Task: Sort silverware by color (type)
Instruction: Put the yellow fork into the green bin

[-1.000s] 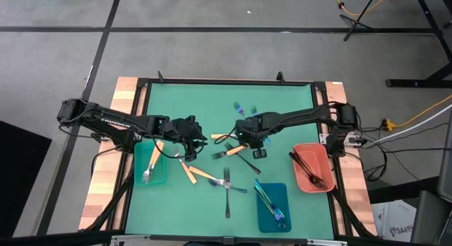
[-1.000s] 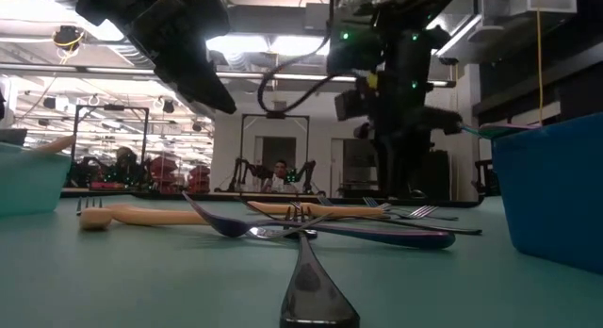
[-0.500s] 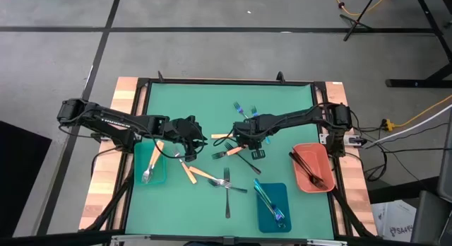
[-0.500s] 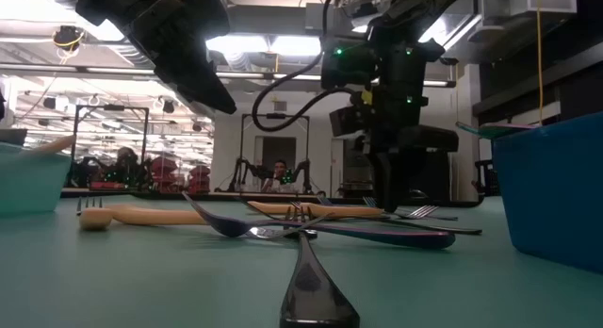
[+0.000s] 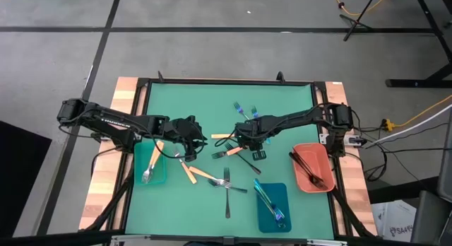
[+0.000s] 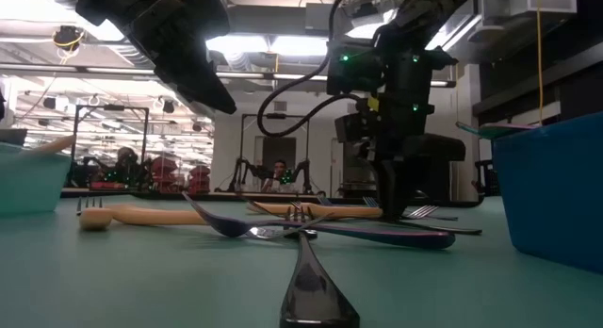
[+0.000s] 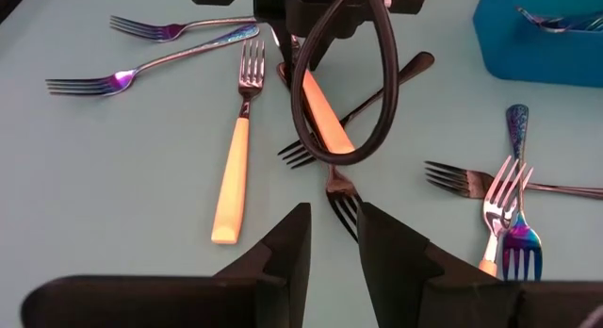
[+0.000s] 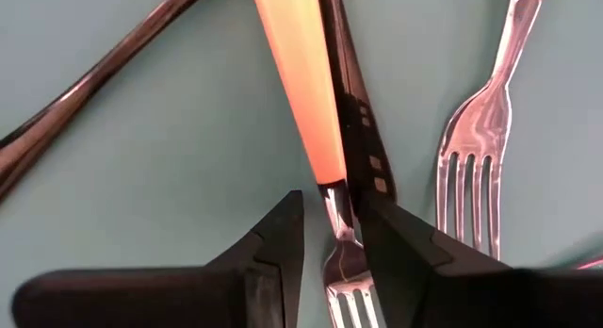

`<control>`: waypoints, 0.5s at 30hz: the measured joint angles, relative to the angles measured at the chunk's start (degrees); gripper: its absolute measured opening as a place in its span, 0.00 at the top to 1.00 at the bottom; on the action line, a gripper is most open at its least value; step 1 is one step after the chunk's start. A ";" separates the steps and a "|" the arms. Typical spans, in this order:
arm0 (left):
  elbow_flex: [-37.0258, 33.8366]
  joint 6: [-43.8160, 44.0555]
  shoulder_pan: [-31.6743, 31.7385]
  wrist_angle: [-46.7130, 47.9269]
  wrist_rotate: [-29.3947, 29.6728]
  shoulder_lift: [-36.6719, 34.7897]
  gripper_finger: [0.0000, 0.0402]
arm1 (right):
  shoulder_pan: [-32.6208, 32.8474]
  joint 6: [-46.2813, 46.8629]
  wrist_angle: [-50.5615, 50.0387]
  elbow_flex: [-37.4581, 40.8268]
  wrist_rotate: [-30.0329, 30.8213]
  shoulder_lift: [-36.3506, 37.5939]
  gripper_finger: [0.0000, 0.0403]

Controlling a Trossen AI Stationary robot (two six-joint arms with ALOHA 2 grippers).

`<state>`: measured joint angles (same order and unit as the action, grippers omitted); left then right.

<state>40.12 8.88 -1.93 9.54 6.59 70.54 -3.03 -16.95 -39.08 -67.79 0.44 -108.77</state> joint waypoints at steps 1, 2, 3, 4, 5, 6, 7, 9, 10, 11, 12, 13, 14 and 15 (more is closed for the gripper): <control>0.00 -0.01 0.00 -0.02 0.00 0.00 0.79 | 0.00 0.00 0.06 0.02 0.01 0.00 0.74; 0.00 -0.01 0.00 0.00 0.00 0.00 0.79 | 0.00 0.01 0.13 0.04 0.01 0.00 0.74; 0.00 0.00 0.00 0.00 0.00 0.00 0.79 | 0.00 0.02 0.19 0.04 0.00 0.00 0.74; 0.00 -0.01 0.00 0.00 0.00 0.00 0.79 | 0.00 0.04 0.22 0.07 -0.01 0.00 0.74; 0.00 0.01 0.00 0.00 0.00 0.00 0.79 | 0.00 0.04 0.23 0.07 -0.01 0.00 0.74; 0.00 0.00 0.00 -0.02 0.00 0.00 0.79 | 0.00 0.07 0.26 0.07 0.00 0.00 0.74; 0.00 0.01 0.00 -0.01 0.00 0.00 0.79 | 0.00 0.07 0.27 0.07 0.00 0.00 0.74; 0.00 0.01 0.00 0.00 0.00 0.00 0.79 | 0.00 0.08 0.29 0.09 -0.01 0.00 0.74; 0.00 0.00 0.00 0.00 0.00 0.00 0.79 | 0.00 0.09 0.29 0.09 -0.01 0.00 0.74; 0.00 0.00 0.00 0.00 0.00 0.00 0.79 | 0.00 0.11 0.30 0.09 -0.01 0.00 0.74; 0.00 0.01 0.00 0.00 0.00 0.00 0.79 | 0.00 0.11 0.31 0.09 -0.01 -0.01 0.74; 0.00 0.00 0.00 -0.01 0.00 0.00 0.79 | 0.00 0.11 0.31 0.09 -0.01 -0.02 0.74; 0.00 -0.01 -0.02 0.00 0.00 0.00 0.79 | 0.00 0.11 0.32 0.09 -0.01 -0.02 0.74; 0.00 0.01 0.00 0.00 0.00 0.00 0.79 | 0.00 0.11 0.34 0.09 -0.01 -0.04 0.74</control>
<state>40.12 8.88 -1.93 9.54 6.59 70.54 -3.03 -16.84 -38.74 -67.70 0.43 -108.81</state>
